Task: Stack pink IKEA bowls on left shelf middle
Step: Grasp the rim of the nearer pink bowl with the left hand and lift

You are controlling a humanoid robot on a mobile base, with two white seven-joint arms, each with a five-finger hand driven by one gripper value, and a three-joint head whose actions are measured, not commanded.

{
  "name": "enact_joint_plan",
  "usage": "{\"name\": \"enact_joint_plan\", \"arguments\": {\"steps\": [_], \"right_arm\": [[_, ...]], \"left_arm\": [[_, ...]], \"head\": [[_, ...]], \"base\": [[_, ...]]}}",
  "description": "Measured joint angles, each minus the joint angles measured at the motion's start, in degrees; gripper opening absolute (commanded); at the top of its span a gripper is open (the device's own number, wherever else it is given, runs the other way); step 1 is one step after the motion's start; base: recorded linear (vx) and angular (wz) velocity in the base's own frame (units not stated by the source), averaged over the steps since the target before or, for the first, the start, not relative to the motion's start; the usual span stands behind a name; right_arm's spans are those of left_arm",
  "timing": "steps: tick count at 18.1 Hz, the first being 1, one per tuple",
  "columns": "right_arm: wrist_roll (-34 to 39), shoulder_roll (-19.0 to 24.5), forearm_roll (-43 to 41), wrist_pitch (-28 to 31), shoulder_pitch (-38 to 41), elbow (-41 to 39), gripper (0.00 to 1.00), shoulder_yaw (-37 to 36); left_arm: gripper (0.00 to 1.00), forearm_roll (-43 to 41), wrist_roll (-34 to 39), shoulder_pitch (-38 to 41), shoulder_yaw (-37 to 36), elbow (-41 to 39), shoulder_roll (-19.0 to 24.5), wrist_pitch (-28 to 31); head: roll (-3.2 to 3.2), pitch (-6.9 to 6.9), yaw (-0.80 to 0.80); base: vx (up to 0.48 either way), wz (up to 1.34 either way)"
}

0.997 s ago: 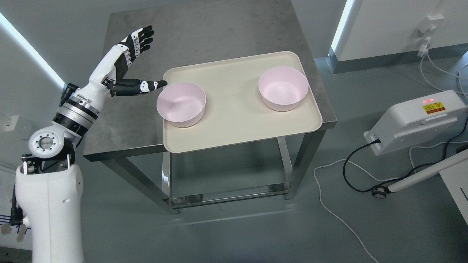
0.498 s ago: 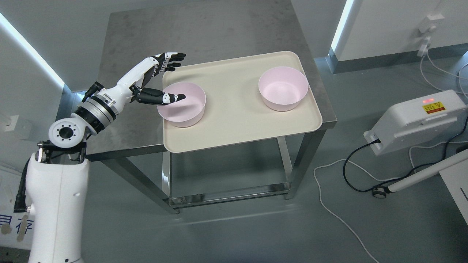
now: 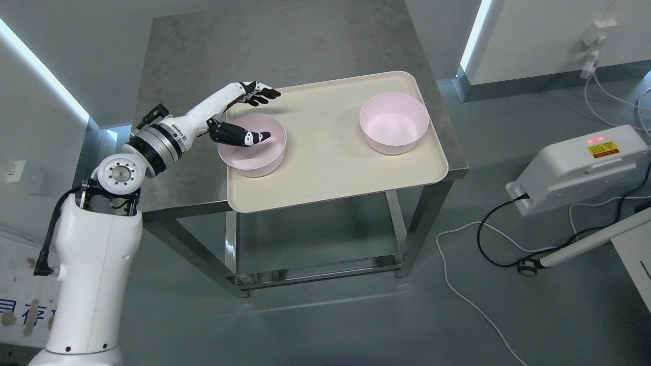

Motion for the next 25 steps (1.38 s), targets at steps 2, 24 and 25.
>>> {"name": "enact_joint_plan", "arguments": {"steps": [2,24,25], "right_arm": [[0.0,0.0,0.0,0.0,0.0,0.0,1.0,0.0],[0.0,0.0,0.0,0.02,0.0,0.0,1.0,0.0],[0.0,0.0,0.0,0.02,0.0,0.0,1.0,0.0]], "left_arm": [[0.52,-2.37,-0.05,-0.39,-0.89,0.71,0.03,-2.37],[0.0,-15.64,-0.16,-4.18,-2.24,8.13,-2.1,-18.06],[0.01,-15.65,-0.14,-4.29,-1.94,8.29,-2.2,-18.43]], "head": [[0.0,0.0,0.0],[0.0,0.0,0.0],[0.0,0.0,0.0]], "base": [[0.0,0.0],[0.0,0.0],[0.0,0.0]]}}
